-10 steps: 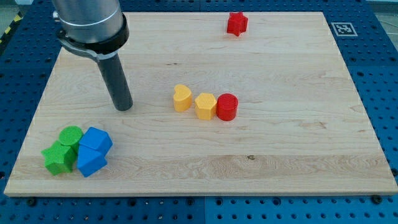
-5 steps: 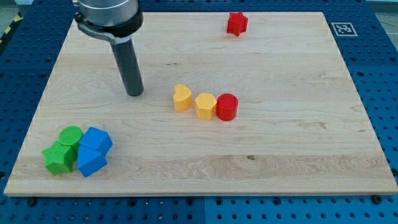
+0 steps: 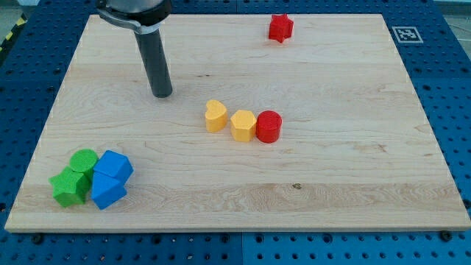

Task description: Move your arm to the top centre of the board

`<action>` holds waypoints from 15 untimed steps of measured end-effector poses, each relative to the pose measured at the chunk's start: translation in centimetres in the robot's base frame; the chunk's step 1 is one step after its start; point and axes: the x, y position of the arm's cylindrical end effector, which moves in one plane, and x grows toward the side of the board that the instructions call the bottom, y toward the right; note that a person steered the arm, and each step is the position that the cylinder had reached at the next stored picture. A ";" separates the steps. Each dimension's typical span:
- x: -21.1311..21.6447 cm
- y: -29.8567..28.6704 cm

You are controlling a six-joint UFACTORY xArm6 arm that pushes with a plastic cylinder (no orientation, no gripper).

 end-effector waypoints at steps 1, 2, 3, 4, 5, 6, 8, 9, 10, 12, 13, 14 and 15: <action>-0.1 1.2; -1.1 4.5; -1.1 9.6; 0.2 12.6; 0.2 12.6; 0.1 12.6; -0.9 12.6; -1.5 12.6; -2.3 12.6; -4.0 12.6; -4.8 12.6; -5.7 12.6; -6.5 12.6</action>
